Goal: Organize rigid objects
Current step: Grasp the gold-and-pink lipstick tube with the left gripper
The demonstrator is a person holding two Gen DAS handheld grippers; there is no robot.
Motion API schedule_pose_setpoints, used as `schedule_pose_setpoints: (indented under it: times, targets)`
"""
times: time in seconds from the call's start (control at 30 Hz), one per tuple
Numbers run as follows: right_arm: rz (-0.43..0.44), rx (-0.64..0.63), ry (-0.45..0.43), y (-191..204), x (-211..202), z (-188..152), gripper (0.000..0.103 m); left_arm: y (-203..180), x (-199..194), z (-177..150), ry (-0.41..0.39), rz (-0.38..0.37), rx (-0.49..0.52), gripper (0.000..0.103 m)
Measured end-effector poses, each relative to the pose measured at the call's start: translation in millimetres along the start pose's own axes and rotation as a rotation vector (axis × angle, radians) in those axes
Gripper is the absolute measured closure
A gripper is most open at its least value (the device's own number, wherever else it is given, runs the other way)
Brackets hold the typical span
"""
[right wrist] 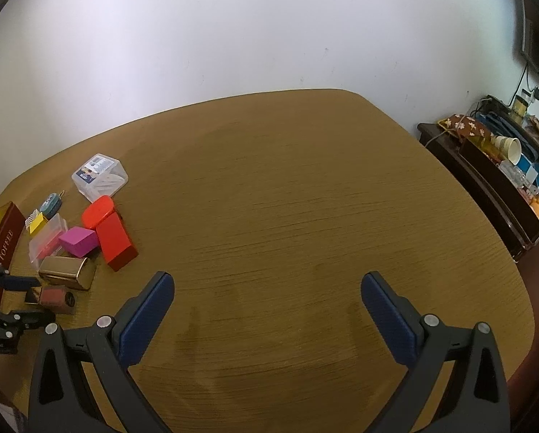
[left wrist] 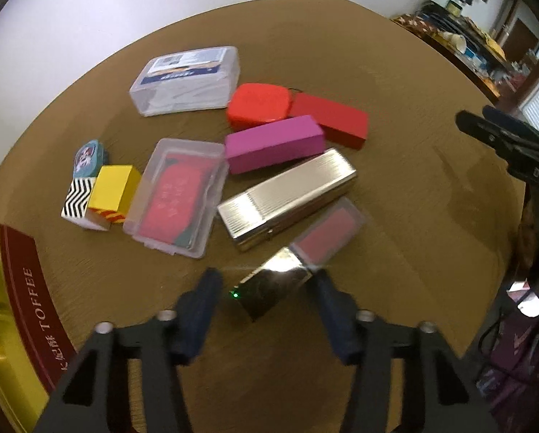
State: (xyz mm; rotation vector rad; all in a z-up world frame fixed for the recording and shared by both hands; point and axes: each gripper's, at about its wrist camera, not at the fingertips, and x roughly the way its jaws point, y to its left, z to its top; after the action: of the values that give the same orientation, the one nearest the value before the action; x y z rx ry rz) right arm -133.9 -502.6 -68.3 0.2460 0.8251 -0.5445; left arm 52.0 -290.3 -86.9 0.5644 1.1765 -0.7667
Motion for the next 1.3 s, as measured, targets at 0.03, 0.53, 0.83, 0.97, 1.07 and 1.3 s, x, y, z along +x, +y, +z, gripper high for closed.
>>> schedule_pose_setpoints:
  times: [0.03,0.53,0.83,0.97,1.07,1.3]
  targets:
    - [0.001,0.003,0.0,0,0,0,0.0,-3,0,-1,0.001,0.0,0.006,0.061]
    - [0.02,0.017,-0.026,1,-10,4,0.0,-12,-18,-38,-0.079,0.051,-0.121,0.079]
    - [0.03,-0.006,-0.029,11,-14,4,0.0,-2,-61,-66,-0.161,0.08,-0.203,0.083]
    - [0.056,-0.03,-0.015,21,-14,1,0.0,9,-71,-70,-0.167,0.09,-0.249,0.083]
    - [0.145,-0.067,-0.02,30,-19,4,0.0,11,-73,-68,-0.171,0.091,-0.26,0.083]
    - [0.25,-0.121,-0.029,51,-26,9,0.0,13,-54,-68,-0.113,0.079,-0.26,0.083]
